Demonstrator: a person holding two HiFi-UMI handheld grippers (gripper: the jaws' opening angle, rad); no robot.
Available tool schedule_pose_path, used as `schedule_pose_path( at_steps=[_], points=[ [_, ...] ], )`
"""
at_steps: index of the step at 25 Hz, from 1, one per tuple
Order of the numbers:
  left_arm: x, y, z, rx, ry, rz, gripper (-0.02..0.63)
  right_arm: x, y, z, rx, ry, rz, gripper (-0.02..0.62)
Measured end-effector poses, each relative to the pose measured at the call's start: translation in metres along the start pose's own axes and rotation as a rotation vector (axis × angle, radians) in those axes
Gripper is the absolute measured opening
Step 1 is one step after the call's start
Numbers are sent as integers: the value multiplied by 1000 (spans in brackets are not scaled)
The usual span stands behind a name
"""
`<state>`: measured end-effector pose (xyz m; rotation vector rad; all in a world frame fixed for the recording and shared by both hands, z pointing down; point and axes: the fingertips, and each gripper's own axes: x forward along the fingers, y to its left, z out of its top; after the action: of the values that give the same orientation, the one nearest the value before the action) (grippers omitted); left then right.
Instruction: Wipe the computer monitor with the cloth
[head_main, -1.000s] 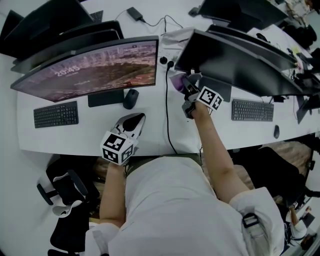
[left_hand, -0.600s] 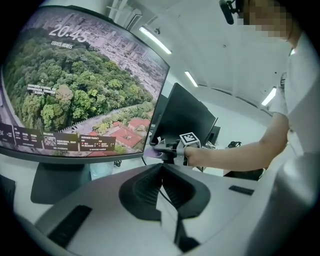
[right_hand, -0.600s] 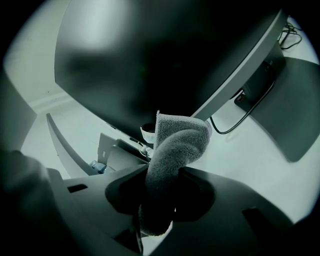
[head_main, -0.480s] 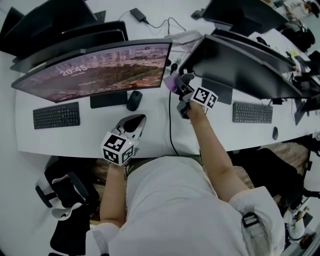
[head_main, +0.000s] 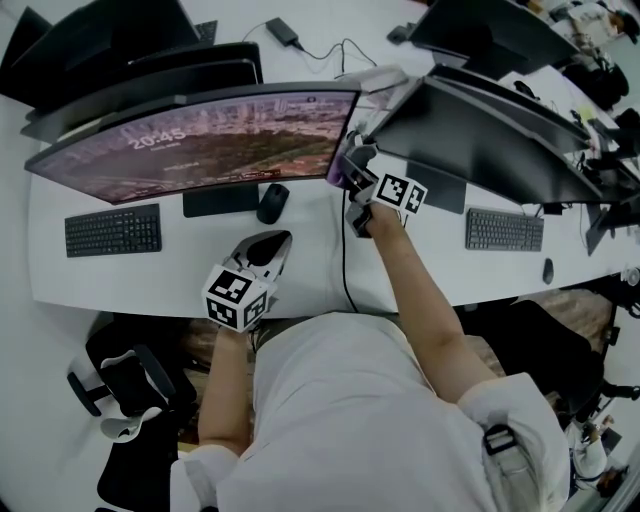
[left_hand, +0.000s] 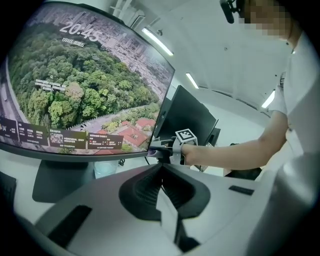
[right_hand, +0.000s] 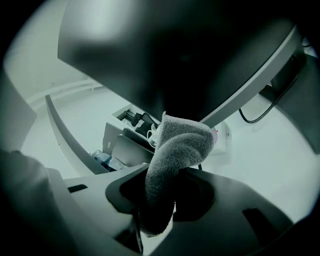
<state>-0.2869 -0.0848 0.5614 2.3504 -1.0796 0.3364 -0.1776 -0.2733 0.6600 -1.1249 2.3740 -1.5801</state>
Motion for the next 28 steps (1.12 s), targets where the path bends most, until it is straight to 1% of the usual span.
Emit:
schedule_pose_path(
  at_steps=[8, 12, 15, 20, 23, 28],
  points=[
    [-2, 6, 2, -1, -2, 5, -2, 22, 25, -3, -50, 51, 71, 129],
    [-2, 8, 4, 0, -4, 5, -2, 28, 33, 0, -69, 59, 86, 127],
    [-1, 7, 5, 0, -4, 6, -2, 28, 32, 1, -70, 69, 81, 127],
    [1, 5, 4, 4, 4, 4, -2, 23, 18, 3, -29, 59, 53, 127],
    [2, 3, 2, 2, 9, 5, -2, 17, 11, 7, -24, 53, 28, 127],
    [4, 1, 3, 7, 5, 1, -2, 9, 5, 9, -32, 52, 9, 127]
  ],
)
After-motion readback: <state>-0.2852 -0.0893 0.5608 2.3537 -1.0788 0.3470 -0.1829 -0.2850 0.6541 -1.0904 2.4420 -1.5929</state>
